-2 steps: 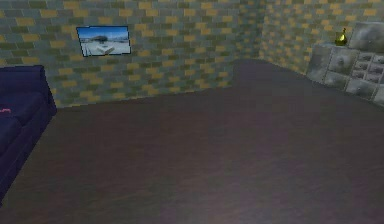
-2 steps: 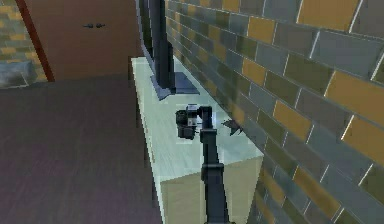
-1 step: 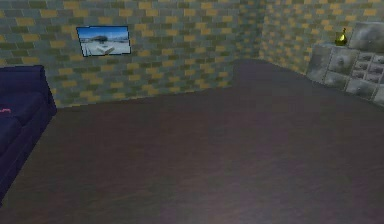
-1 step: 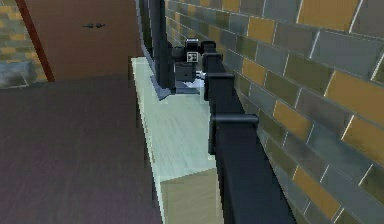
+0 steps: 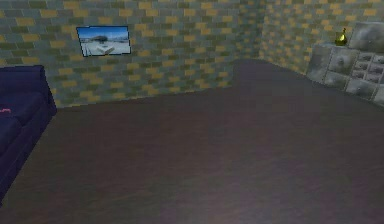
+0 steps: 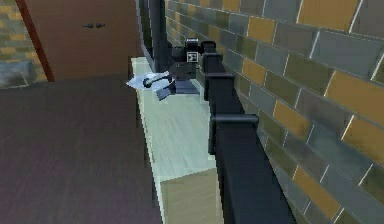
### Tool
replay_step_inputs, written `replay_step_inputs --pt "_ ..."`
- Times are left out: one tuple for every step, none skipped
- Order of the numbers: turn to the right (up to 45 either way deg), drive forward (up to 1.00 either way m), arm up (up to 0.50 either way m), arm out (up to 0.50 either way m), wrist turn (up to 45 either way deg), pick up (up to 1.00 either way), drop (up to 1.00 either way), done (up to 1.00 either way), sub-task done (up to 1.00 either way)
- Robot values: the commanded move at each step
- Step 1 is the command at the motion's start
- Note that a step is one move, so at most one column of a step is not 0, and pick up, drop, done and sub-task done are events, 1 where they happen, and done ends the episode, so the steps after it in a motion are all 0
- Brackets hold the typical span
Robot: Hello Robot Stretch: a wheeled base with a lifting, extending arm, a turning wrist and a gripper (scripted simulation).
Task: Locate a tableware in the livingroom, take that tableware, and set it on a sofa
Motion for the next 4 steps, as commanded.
replay_step_inputs --pt "0.0 0.0 0.0 0.0 -45.0 0.0 0.0 0.0 0.0" --pt "0.0 0.0 0.0 0.0 -45.0 0.0 0.0 0.0 0.0" --pt "0.0 0.0 0.0 0.0 -9.0 0.0 0.0 0.0 0.0" --pt "0.0 0.0 0.0 -0.48 0.0 0.0 0.0 0.0 0.0"
